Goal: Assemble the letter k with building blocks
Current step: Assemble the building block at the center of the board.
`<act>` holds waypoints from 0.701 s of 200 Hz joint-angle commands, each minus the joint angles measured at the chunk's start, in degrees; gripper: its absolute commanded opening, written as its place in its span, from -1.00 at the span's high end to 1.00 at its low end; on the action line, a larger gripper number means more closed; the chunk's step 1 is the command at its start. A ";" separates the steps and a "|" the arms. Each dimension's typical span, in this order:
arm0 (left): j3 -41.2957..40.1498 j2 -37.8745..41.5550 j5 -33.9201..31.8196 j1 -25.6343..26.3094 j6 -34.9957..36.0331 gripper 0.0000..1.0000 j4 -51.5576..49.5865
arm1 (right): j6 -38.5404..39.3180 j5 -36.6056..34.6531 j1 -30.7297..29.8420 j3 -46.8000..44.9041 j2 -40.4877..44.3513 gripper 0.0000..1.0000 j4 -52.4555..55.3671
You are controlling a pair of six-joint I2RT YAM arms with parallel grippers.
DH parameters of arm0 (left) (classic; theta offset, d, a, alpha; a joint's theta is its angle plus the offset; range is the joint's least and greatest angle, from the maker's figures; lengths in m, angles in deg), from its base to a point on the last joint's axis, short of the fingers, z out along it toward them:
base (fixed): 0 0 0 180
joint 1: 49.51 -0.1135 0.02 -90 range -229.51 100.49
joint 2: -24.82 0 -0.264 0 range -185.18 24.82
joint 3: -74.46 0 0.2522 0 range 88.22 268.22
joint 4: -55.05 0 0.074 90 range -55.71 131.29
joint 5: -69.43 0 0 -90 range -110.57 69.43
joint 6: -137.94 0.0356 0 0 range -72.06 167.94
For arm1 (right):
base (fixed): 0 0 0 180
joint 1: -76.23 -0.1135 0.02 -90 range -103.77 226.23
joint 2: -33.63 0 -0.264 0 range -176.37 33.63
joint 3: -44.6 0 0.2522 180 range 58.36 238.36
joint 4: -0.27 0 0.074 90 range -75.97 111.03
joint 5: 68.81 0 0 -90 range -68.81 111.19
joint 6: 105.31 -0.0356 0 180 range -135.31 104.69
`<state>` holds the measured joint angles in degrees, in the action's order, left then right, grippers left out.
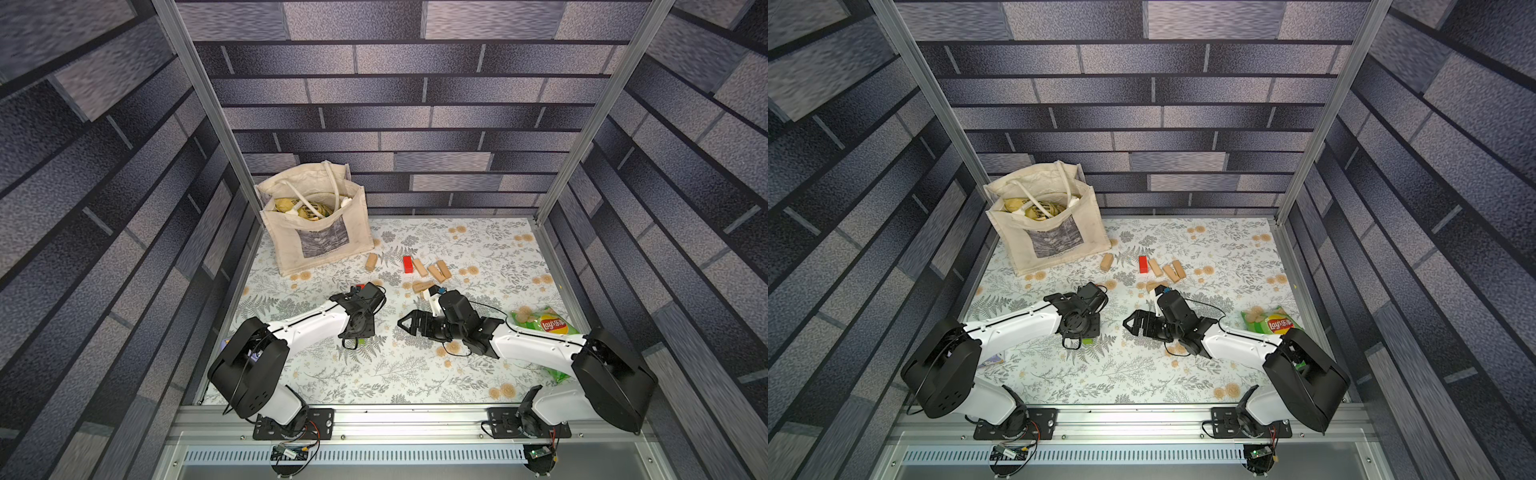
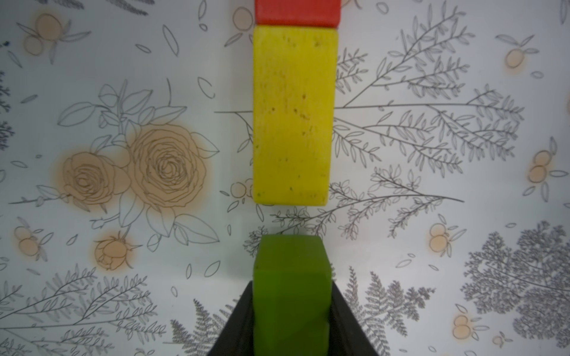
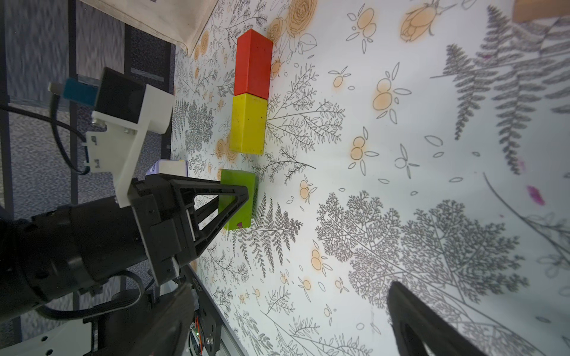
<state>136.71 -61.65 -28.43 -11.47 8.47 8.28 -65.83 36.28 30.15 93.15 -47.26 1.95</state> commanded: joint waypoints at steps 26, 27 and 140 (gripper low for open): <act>1.04 -1.29 0.22 -0.75 0.38 0.39 -0.73 | 0.41 0.98 0.65 0.59 -0.77 -1.00 -0.78; 1.06 -1.35 0.22 -0.76 0.37 0.39 -0.73 | 0.38 0.98 0.69 0.57 -0.81 -1.00 -0.77; 0.89 -3.16 0.57 -1.97 1.46 0.39 1.03 | 0.44 1.34 1.01 0.99 -1.95 -1.00 -0.84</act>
<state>136.71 -63.51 -28.25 -12.86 8.54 9.02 -65.83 37.09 30.67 93.15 -48.41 1.80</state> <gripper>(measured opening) 0.348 0.998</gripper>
